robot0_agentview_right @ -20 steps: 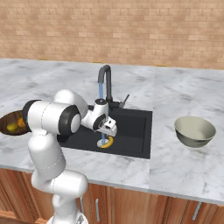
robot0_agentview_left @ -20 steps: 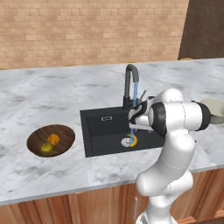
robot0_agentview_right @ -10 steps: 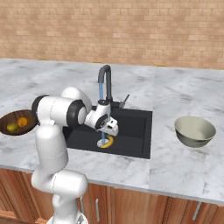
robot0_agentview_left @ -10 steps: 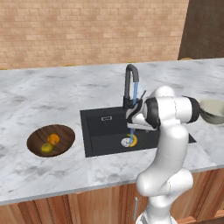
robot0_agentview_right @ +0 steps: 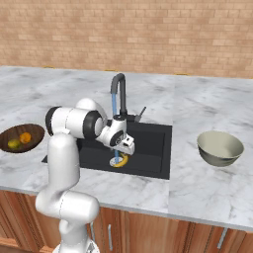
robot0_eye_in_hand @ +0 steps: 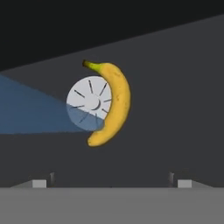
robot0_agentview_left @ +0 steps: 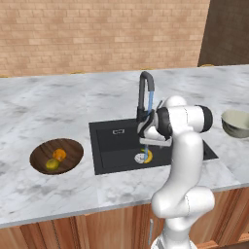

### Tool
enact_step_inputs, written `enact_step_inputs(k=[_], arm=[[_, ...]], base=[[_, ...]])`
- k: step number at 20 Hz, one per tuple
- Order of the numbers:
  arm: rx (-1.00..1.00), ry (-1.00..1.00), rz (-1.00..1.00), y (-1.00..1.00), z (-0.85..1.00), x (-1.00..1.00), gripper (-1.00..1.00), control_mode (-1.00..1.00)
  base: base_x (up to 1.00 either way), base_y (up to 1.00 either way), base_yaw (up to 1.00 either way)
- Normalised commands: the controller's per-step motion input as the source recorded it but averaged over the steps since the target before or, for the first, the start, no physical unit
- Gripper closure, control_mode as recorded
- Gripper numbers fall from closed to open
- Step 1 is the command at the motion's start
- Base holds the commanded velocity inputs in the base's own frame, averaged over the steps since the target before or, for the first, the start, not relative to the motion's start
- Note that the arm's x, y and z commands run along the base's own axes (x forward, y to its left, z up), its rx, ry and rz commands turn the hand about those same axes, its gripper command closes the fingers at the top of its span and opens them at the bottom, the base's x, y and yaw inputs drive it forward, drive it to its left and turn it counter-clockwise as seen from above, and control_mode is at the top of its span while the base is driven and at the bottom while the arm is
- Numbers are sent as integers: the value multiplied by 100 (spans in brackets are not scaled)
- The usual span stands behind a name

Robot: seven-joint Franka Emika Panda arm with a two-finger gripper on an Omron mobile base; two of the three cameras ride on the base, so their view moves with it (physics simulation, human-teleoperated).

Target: Pick the oranges from the sink and place them in one bowl. Place the banana in the other bowl. Then turn off the sink faucet.

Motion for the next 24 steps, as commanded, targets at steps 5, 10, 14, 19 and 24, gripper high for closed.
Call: enact_step_inputs(k=[5, 10, 14, 19, 24], arm=[[0, 3, 0, -4, -26, 23, -100, -100], [0, 0, 0, -5, -31, 26, -100, -100], [0, 0, 0, -2, -30, 25, -100, -100], [0, 0, 0, 0, -31, 32, -100, -100], [0, 0, 0, 0, -31, 21, -100, -100]], base=[[0, 0, 0], [0, 0, 0], [0, 0, 0], [0, 0, 0], [0, 0, 0]])
